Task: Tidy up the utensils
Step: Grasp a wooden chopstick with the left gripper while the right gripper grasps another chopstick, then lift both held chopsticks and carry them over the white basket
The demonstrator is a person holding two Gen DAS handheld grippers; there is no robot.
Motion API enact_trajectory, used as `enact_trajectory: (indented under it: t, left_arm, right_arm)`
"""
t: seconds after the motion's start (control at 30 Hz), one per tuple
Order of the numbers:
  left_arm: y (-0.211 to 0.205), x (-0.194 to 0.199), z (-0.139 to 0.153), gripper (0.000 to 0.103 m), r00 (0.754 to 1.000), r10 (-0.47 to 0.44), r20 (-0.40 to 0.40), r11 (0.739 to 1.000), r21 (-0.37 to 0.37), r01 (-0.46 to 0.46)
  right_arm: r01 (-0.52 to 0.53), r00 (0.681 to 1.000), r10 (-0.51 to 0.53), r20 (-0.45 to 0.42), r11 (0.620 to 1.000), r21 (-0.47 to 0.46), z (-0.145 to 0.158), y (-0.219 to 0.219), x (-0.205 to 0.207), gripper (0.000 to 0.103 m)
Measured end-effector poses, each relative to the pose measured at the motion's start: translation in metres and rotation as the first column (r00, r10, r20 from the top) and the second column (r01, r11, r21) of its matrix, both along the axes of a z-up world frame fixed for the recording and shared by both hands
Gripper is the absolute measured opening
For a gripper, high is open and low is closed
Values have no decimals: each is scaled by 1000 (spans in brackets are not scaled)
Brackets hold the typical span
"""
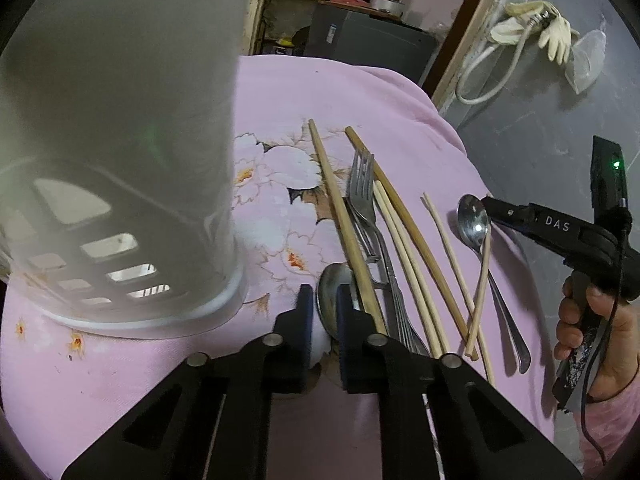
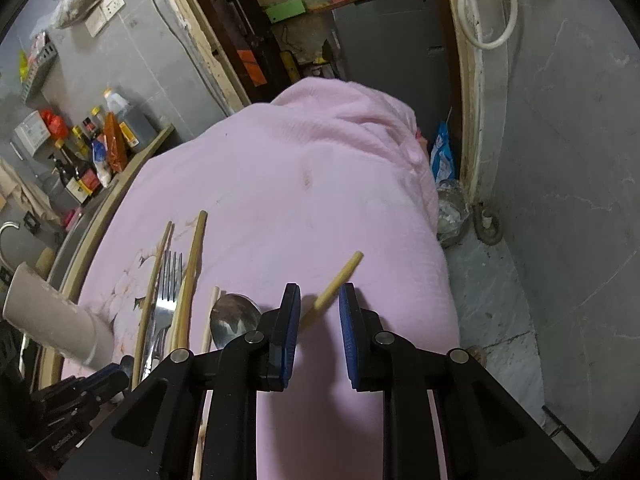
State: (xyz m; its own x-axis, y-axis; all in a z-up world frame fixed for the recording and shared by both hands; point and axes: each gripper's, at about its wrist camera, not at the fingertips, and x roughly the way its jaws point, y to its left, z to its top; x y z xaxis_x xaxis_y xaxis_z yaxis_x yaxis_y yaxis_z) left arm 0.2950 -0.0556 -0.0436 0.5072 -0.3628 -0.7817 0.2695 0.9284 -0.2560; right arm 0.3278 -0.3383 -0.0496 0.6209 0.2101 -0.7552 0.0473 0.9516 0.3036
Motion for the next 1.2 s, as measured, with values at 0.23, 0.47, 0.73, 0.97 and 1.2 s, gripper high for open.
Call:
enact_trajectory:
  t: [0.23, 0.47, 0.73, 0.97, 1.2]
  left_arm:
    - [1, -1, -1, 7, 1000, -17, -14, 999, -29, 17]
    - [-4, 2, 1, 1, 1000, -20, -15, 999, -47, 19]
    - [-5, -23, 15, 0, 997, -26, 75, 999, -21, 27]
    - [-3, -41, 26, 0, 986, 2, 168, 1000, -12, 0]
    - [4, -64, 44, 0, 942, 52, 331, 999, -24, -46]
  right_arm:
    - [-37, 997, 40, -67, 999, 39, -5, 6, 4, 16]
    - [-29, 994, 36, -102, 997, 71, -5, 9, 2, 5]
    - [-29, 998, 41, -57, 981, 193, -3, 5, -20, 3]
    - [-98, 994, 91, 61, 988, 122, 4, 20, -46, 3]
    - [-134, 952, 126, 280, 991, 7, 24, 39, -87, 3]
